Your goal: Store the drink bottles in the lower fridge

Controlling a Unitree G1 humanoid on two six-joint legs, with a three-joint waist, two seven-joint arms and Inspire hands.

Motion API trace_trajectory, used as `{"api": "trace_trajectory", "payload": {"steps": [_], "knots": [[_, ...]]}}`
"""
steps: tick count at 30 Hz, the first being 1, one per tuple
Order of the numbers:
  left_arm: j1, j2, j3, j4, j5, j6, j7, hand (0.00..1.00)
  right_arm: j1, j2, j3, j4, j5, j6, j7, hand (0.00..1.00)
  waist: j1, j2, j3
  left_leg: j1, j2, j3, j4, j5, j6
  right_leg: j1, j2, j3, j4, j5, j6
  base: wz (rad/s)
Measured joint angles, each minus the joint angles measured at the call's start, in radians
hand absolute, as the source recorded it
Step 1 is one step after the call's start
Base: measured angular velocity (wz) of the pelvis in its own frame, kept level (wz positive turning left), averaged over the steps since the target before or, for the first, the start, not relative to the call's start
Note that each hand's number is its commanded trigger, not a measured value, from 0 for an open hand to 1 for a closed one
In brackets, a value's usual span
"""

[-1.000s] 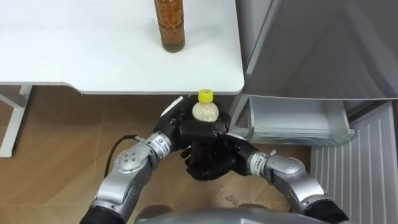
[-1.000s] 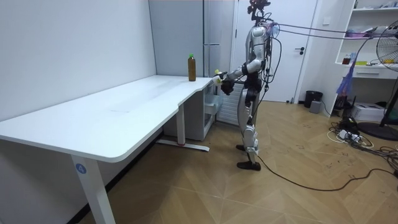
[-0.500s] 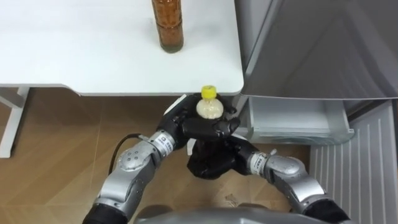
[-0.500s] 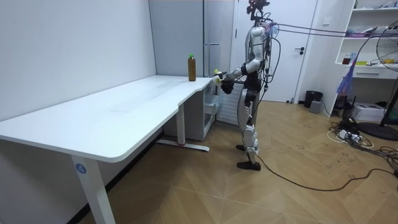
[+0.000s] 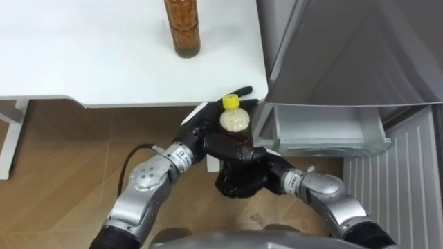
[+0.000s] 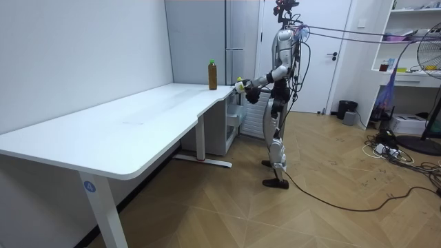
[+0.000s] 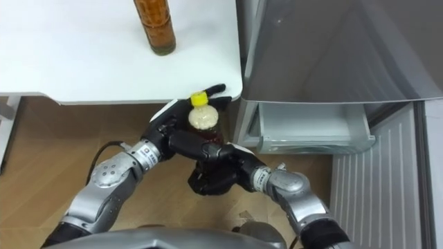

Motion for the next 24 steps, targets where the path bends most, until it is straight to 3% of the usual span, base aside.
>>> {"api": "trace_trajectory", "payload": {"steps": [11,17,19,21,23,24], "knots": [[-0.004,0.017,-0.014,-0.039,0.09,0.0,0.056,0.0,0.0,-0.002,-0.044,0.068,0.0,-0.017,-0.021,1.0,-0.009,0.015,-0.0012,-0.001,0.001,-0.001,0.001,0.0,0.0,0.001,0.0,-0.004,0.0,0.001,-0.001,0.0],[0.0,0.067,0.023,-0.21,0.17,0.018,0.08,0.0,-0.002,-0.008,-0.106,0.249,0.0,-0.055,-0.055,1.0,0.004,0.015,-0.0013,-0.001,0.002,-0.001,0.002,0.0,0.0,0.001,0.002,-0.002,0.0,0.001,-0.001,0.0],[-0.011,0.063,0.064,-0.324,0.163,-0.036,0.121,0.0,-0.001,-0.021,-0.107,0.292,-0.005,-0.057,-0.058,1.0,0.002,0.015,-0.0013,0.001,0.002,-0.001,0.002,0.0,0.0,0.007,0.002,-0.002,-0.003,0.001,-0.001,0.02],[-0.044,0.054,0.122,-0.412,0.105,-0.151,0.148,0.0,0.001,-0.028,-0.12,0.363,-0.004,-0.073,-0.062,1.0,0.001,0.017,-0.002,0.02,0.002,-0.001,-0.001,0.0,0.0,0.027,0.002,-0.003,-0.012,0.001,-0.001,0.0],[-0.053,0.046,0.151,-0.435,0.049,-0.198,0.16,0.0,0.011,-0.034,-0.132,0.394,0.0,-0.076,-0.066,1.0,0.001,0.02,-0.0044,0.037,0.002,-0.001,-0.008,0.0,0.0,0.043,0.004,-0.001,-0.018,0.001,-0.001,-0.03],[-0.053,0.045,0.159,-0.442,0.037,-0.2,0.166,0.0,0.015,-0.035,-0.136,0.401,0.003,-0.077,-0.067,1.0,0.002,0.02,-0.0049,0.04,0.003,-0.001,-0.012,0.0,0.0,0.046,0.005,0.0,-0.019,0.0,0.0,-0.04]]}}
